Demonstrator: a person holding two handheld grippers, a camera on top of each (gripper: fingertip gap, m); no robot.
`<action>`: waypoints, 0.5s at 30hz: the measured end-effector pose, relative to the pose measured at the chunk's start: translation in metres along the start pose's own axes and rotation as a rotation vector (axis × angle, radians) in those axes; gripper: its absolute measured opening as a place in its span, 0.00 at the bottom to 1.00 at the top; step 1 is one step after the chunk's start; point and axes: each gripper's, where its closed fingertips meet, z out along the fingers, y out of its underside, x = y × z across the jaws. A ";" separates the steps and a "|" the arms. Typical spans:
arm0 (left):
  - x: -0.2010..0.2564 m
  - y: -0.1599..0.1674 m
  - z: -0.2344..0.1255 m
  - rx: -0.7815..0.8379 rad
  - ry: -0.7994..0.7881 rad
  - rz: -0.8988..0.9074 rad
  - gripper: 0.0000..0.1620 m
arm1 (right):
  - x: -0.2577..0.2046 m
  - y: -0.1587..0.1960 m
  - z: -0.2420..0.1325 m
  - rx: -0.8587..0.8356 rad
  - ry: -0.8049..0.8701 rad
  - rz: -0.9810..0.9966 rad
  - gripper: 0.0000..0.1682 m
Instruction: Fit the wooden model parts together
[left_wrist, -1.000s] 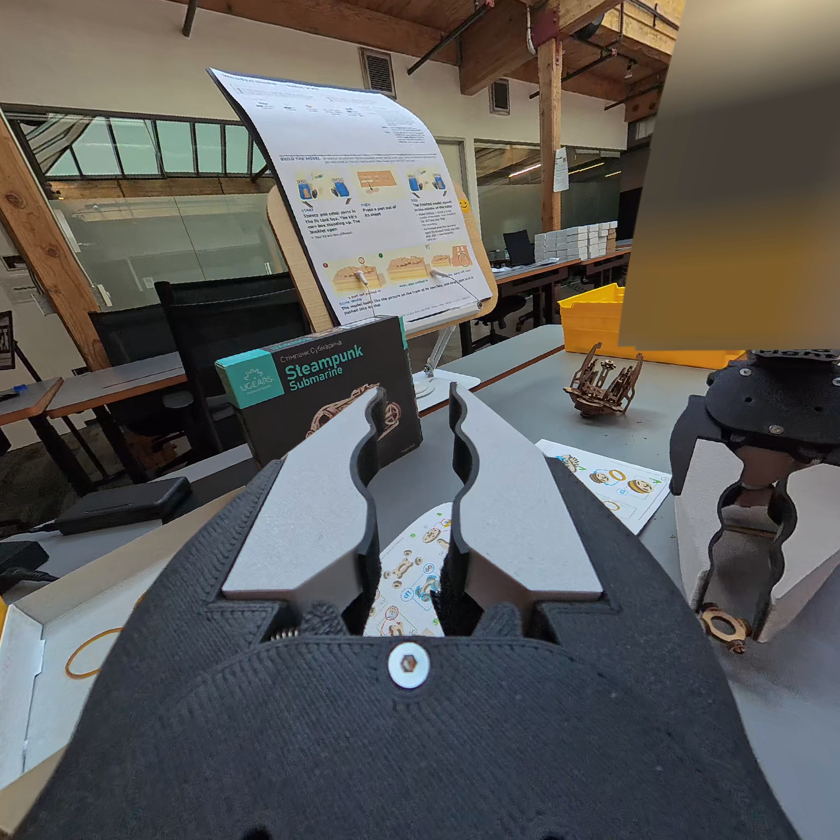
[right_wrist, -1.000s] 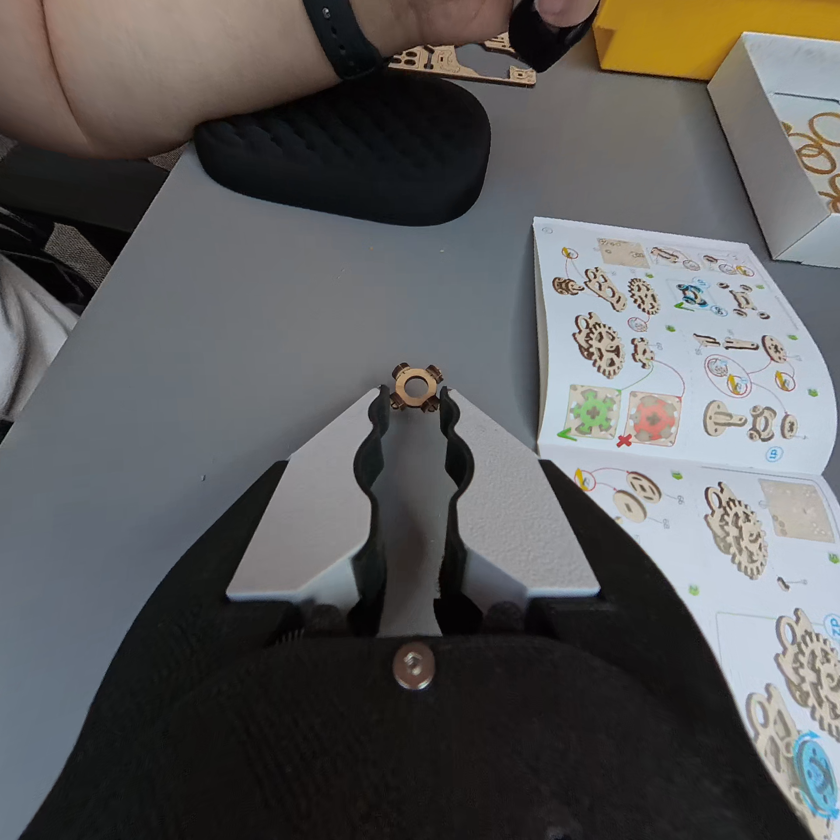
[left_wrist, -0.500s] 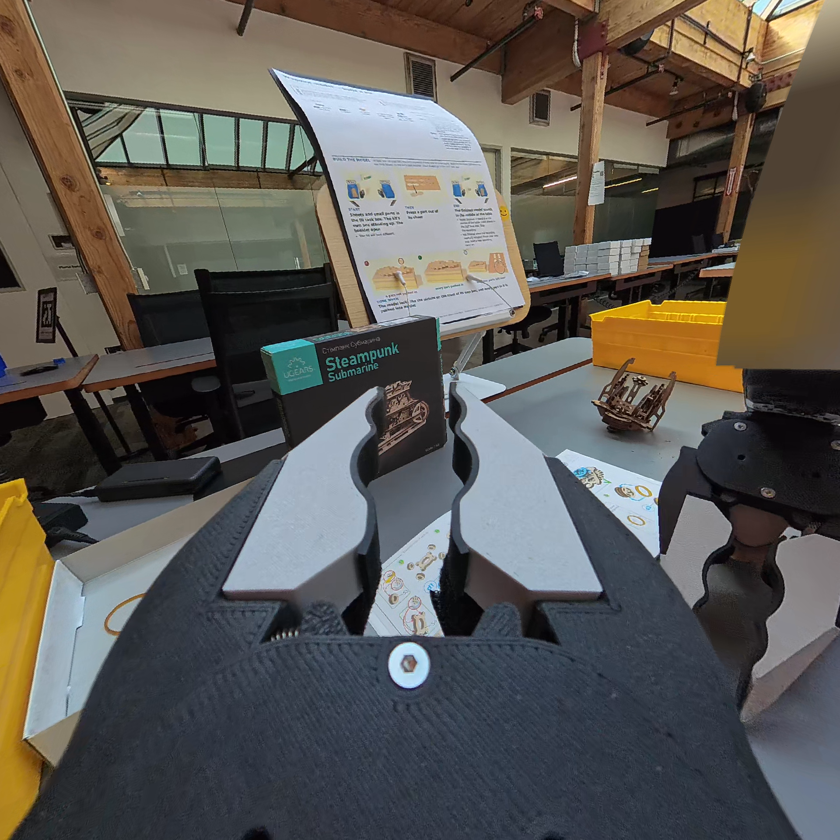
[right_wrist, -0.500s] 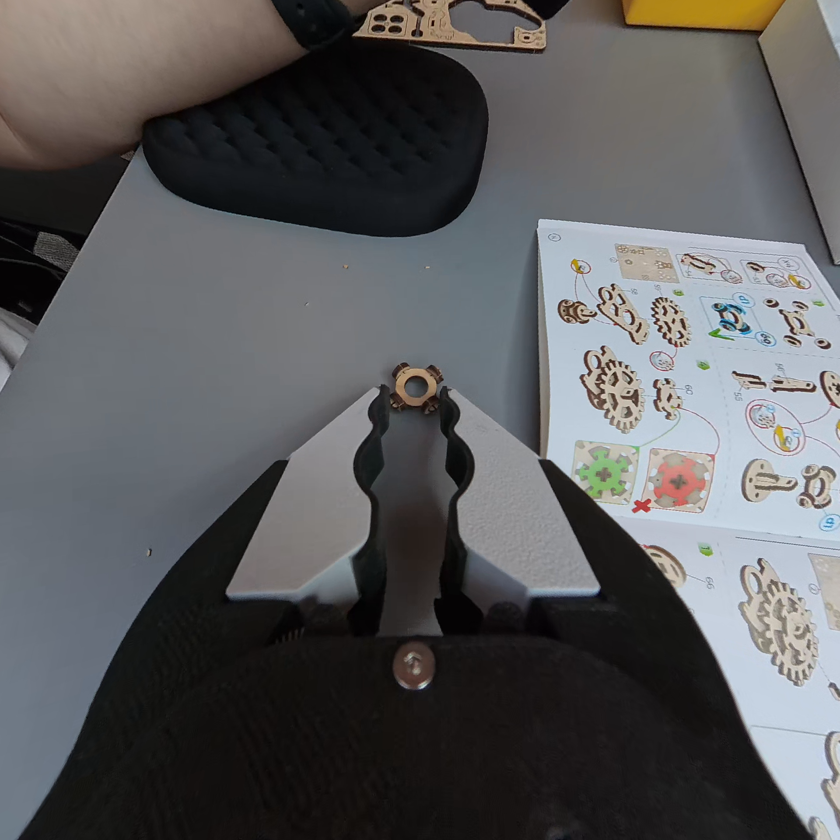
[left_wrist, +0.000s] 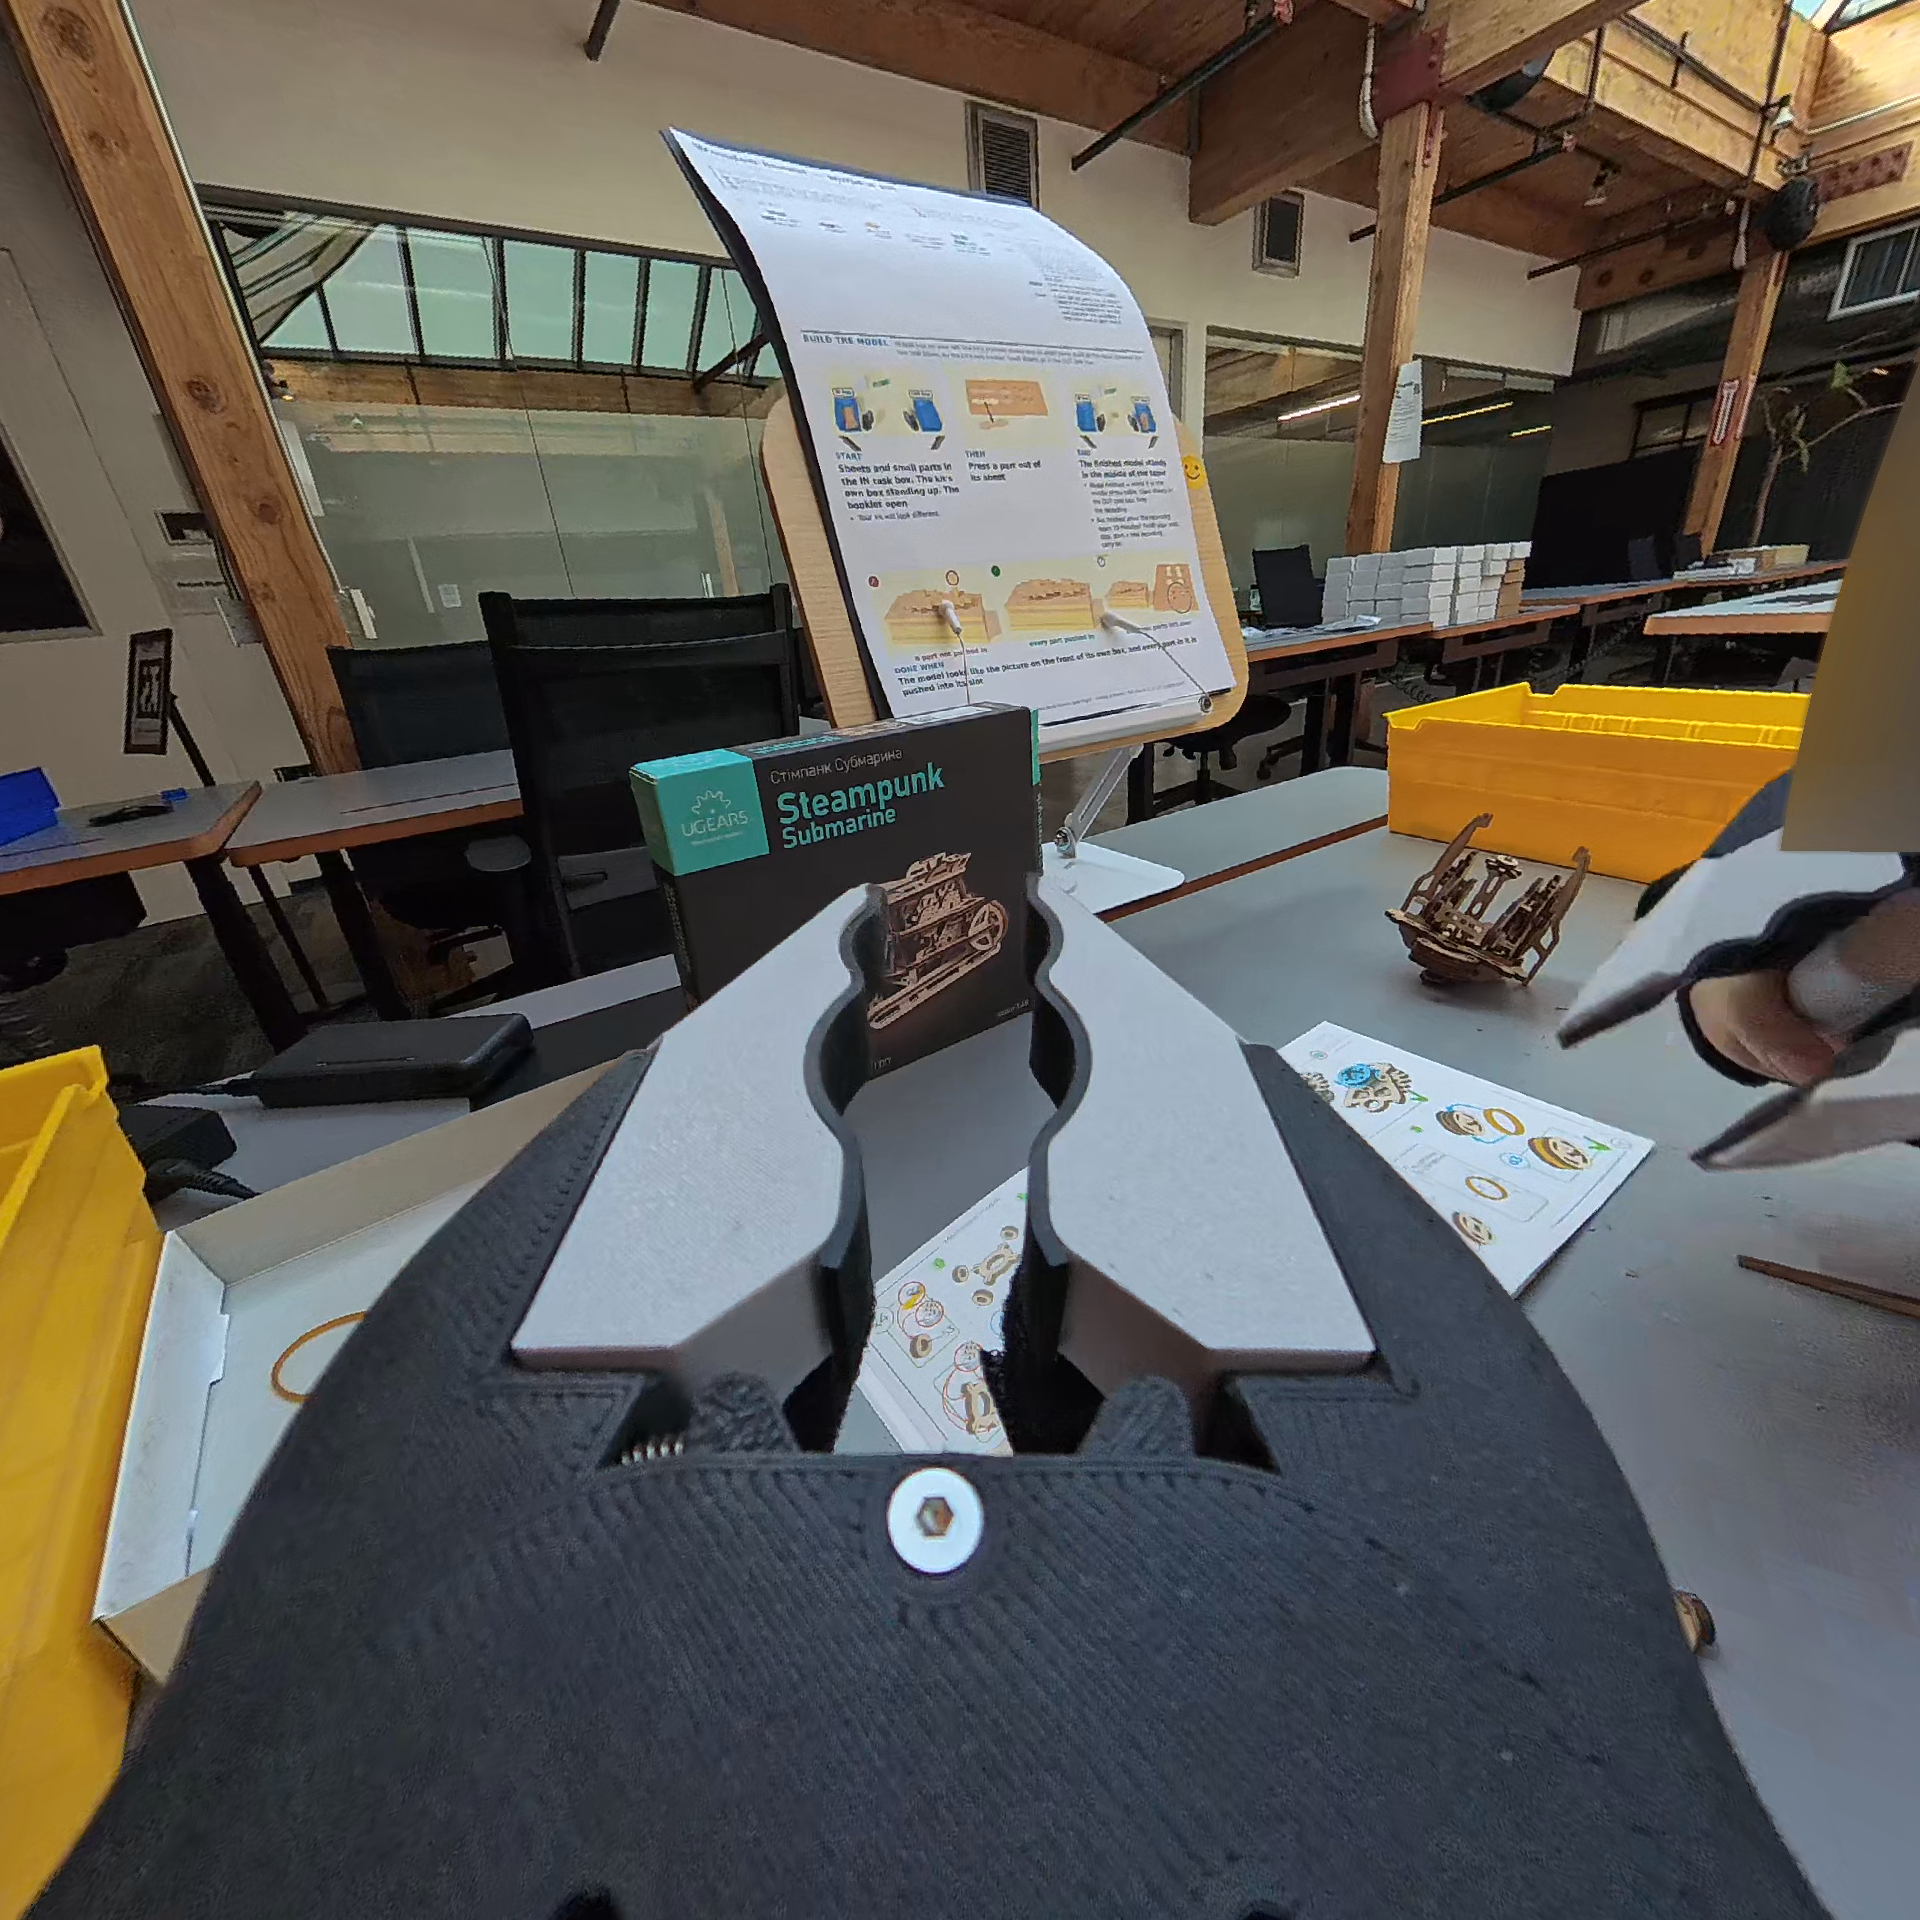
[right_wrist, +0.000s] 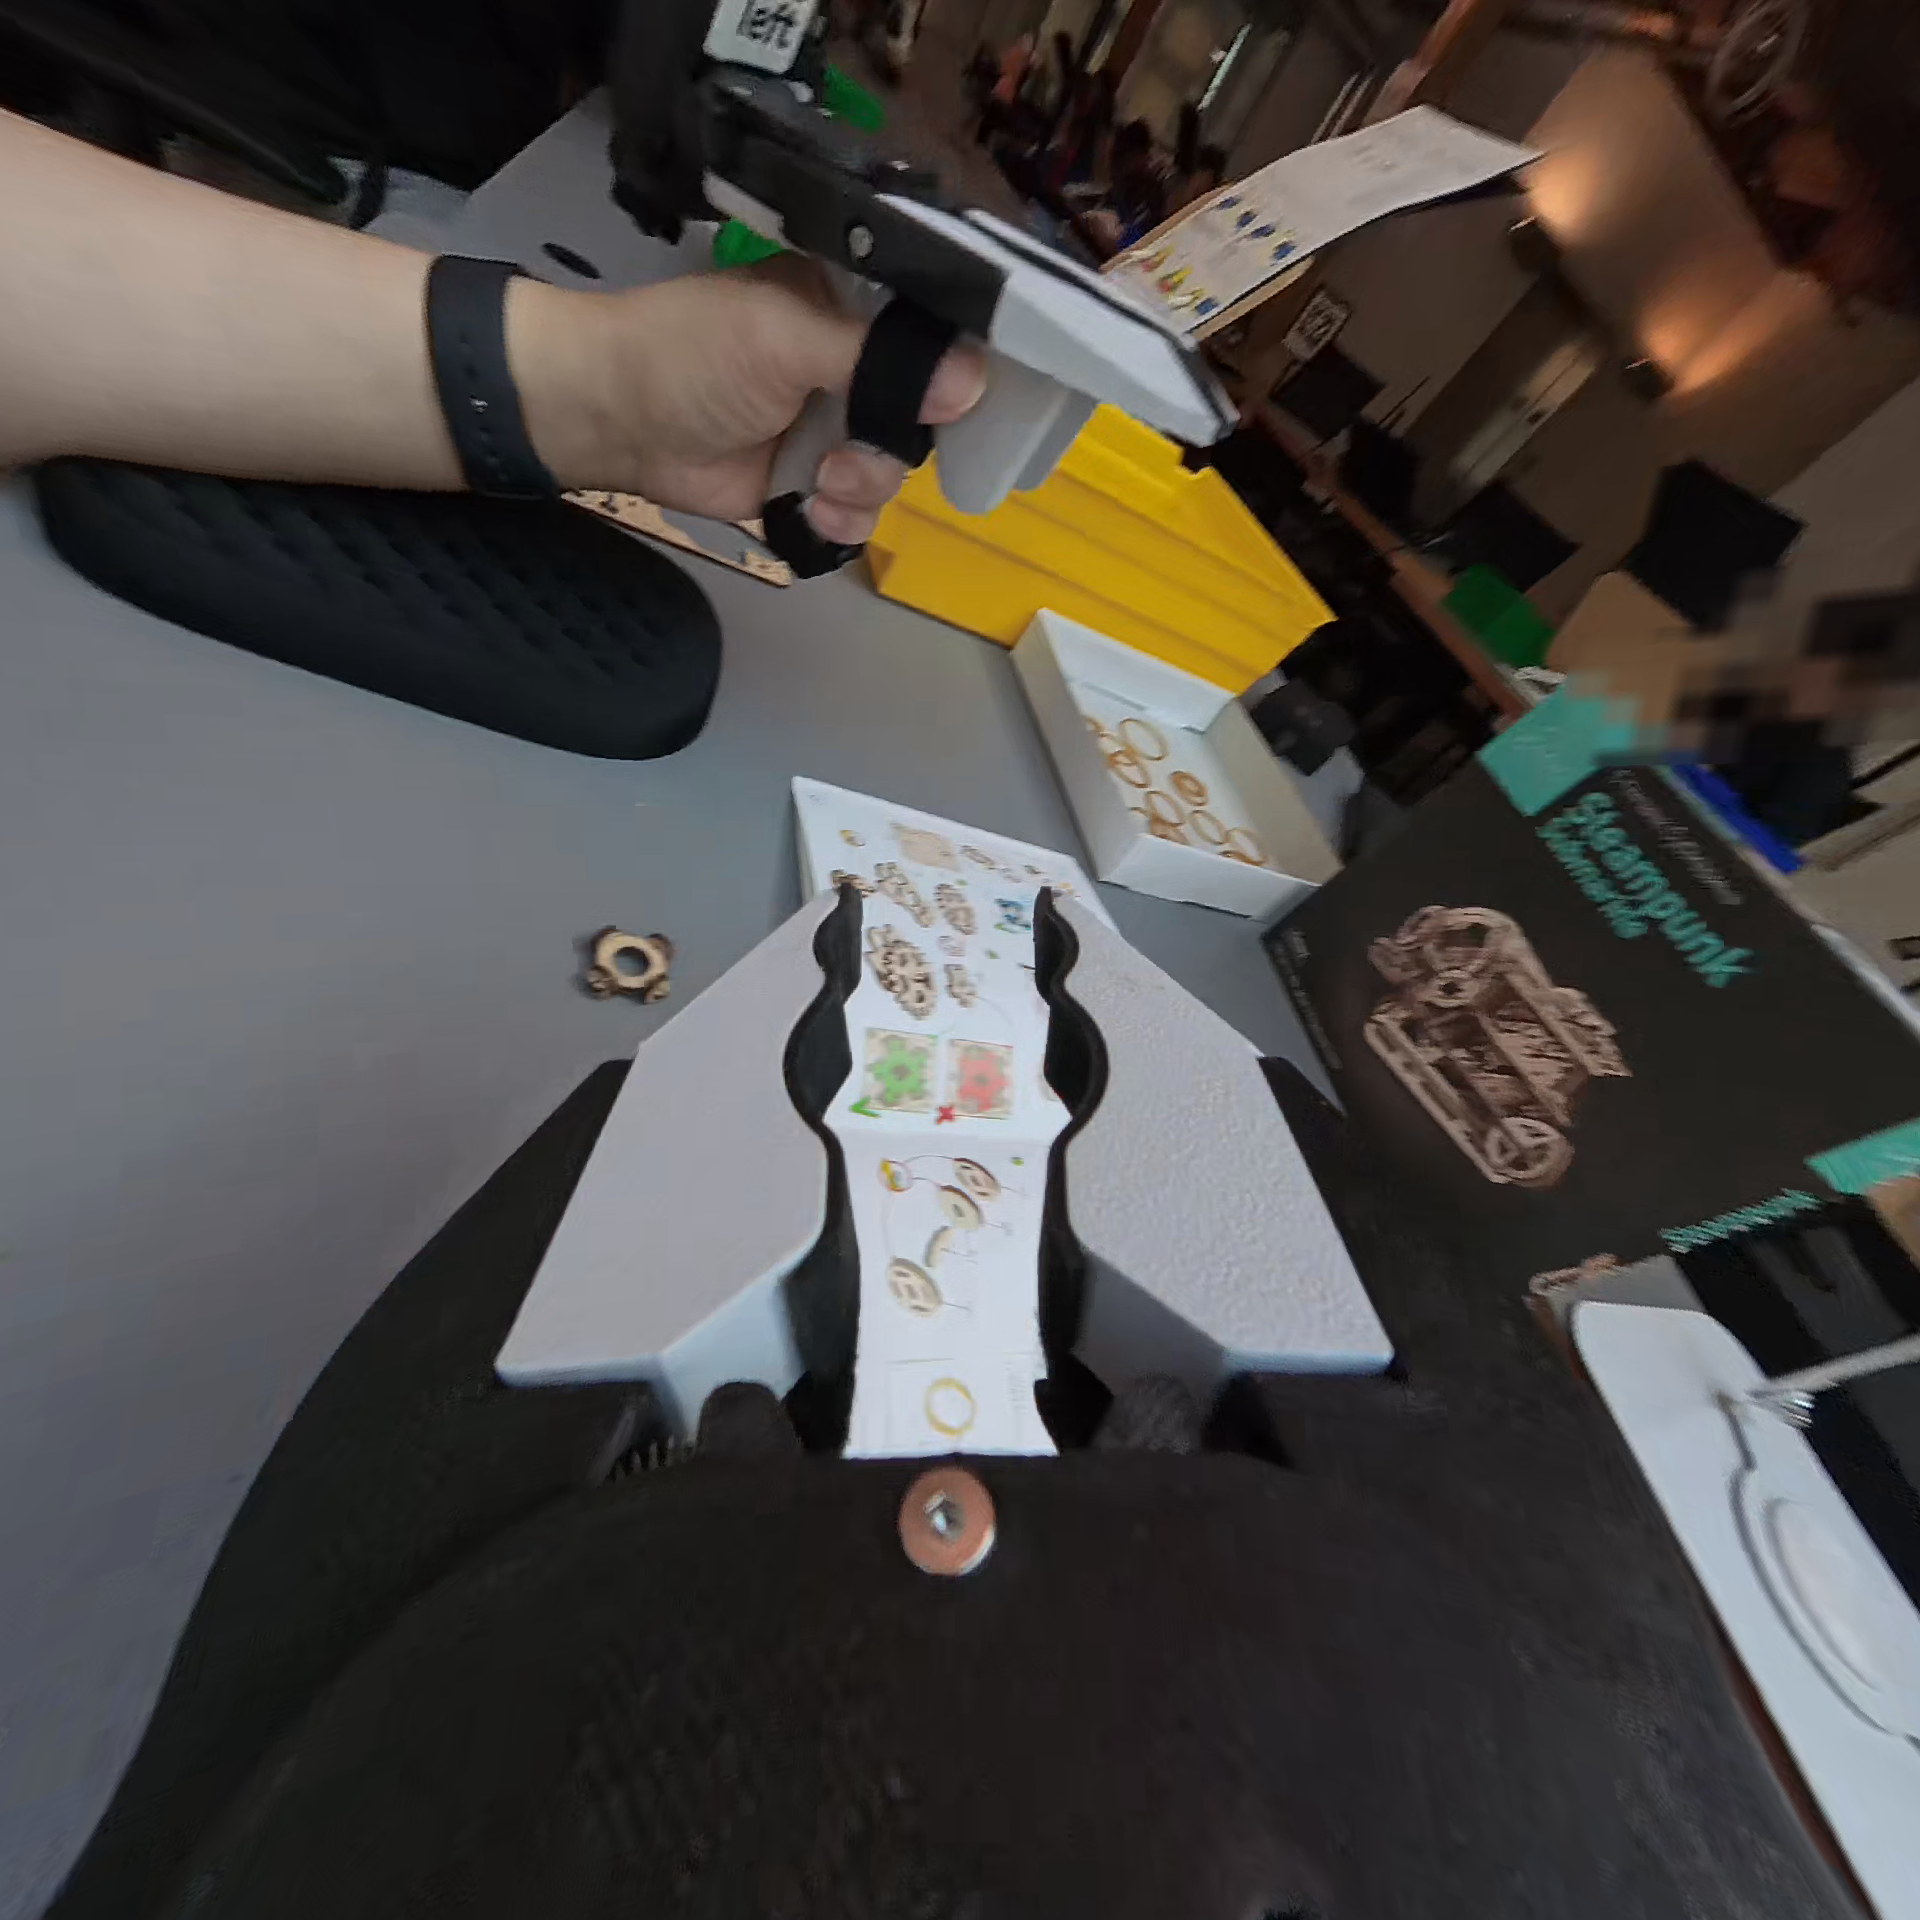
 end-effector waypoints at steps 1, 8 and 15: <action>-0.001 0.001 0.000 -0.005 -0.011 0.006 0.14 | 0.016 0.000 -0.007 0.008 0.081 -0.043 0.20; -0.008 0.024 0.005 -0.125 -0.062 0.035 0.09 | 0.061 0.018 -0.026 -0.052 0.316 -0.203 0.31; -0.006 0.028 0.007 -0.138 -0.055 0.041 0.04 | 0.084 0.005 -0.043 0.101 0.411 -0.044 0.27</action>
